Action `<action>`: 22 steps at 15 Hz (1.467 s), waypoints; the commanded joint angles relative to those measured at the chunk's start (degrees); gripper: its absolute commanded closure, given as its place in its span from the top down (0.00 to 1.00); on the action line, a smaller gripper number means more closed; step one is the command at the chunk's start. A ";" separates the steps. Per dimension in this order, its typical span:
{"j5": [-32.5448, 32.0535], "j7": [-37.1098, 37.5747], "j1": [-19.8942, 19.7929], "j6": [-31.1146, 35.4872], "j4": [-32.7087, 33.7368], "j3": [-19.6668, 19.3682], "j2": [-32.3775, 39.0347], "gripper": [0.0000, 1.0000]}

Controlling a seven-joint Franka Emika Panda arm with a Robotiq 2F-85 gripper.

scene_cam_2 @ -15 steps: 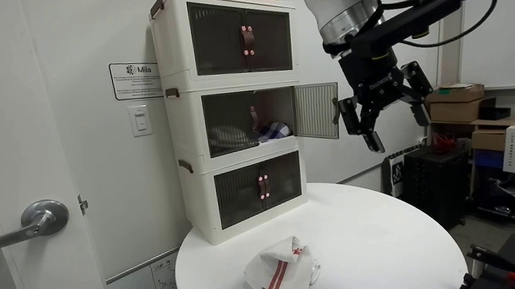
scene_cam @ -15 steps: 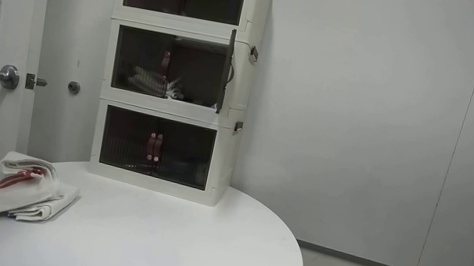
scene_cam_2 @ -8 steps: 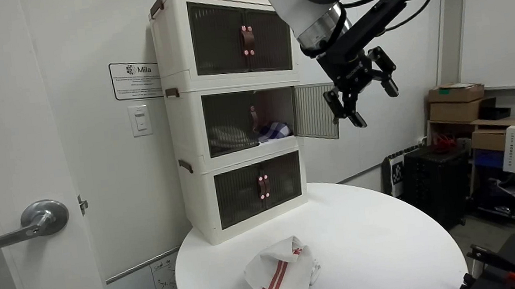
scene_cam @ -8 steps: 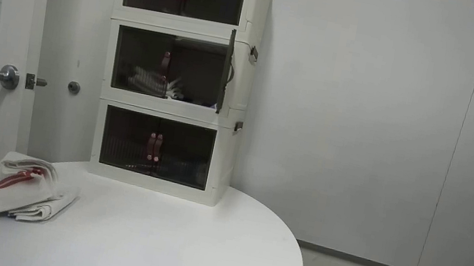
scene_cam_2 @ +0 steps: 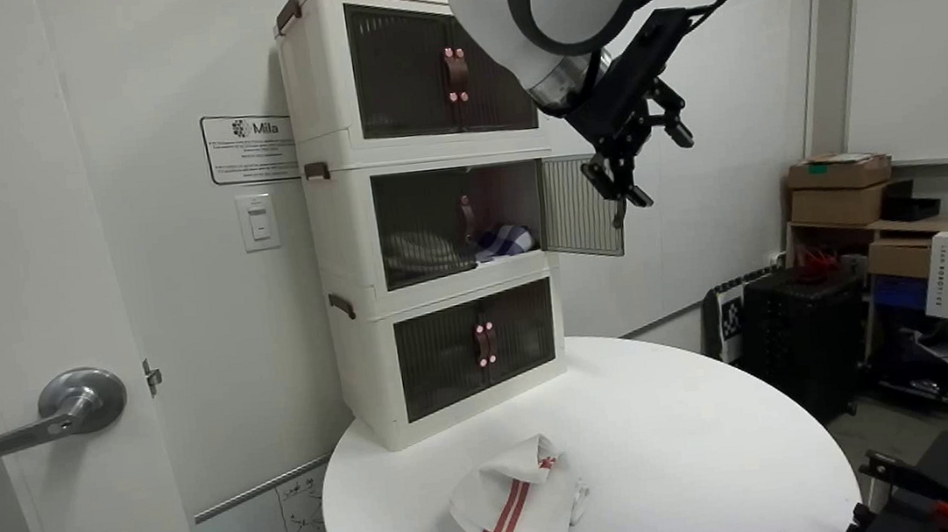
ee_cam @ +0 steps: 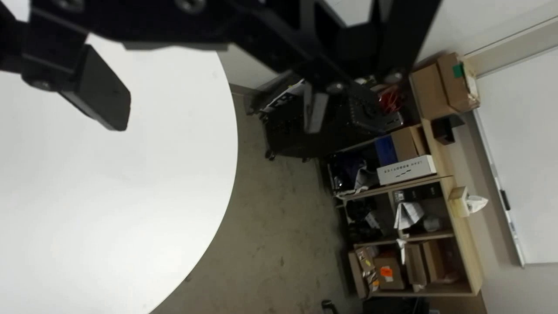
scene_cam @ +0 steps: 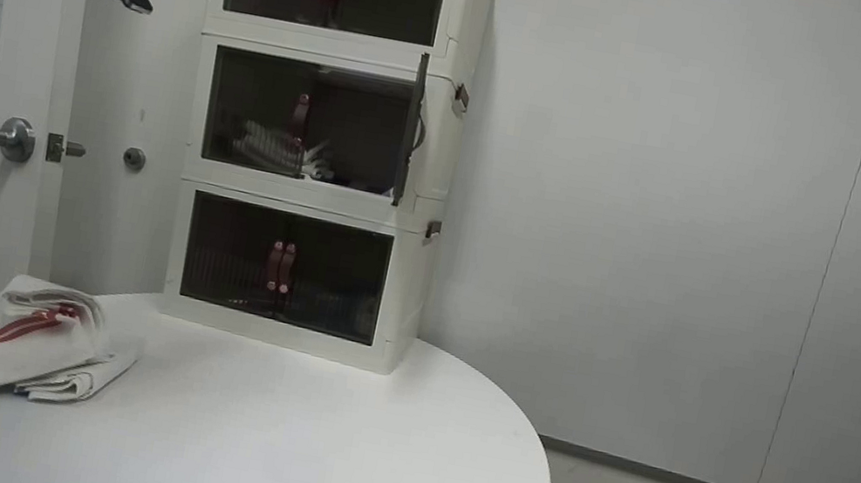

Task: Open the middle left cabinet door

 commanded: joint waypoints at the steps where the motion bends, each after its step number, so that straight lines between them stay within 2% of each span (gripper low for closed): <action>1: -10.47 4.47 2.41 0.96 2.92 -1.78 6.06 1.00; 5: -20.47 8.87 4.59 5.19 3.94 -3.62 11.45 1.00; 11: -32.54 17.11 8.18 6.25 8.44 -4.80 18.58 1.00; 17: -36.95 24.53 10.45 6.44 16.19 -5.43 24.78 1.00; 22: -39.14 26.03 11.12 6.87 23.58 -6.34 29.93 1.00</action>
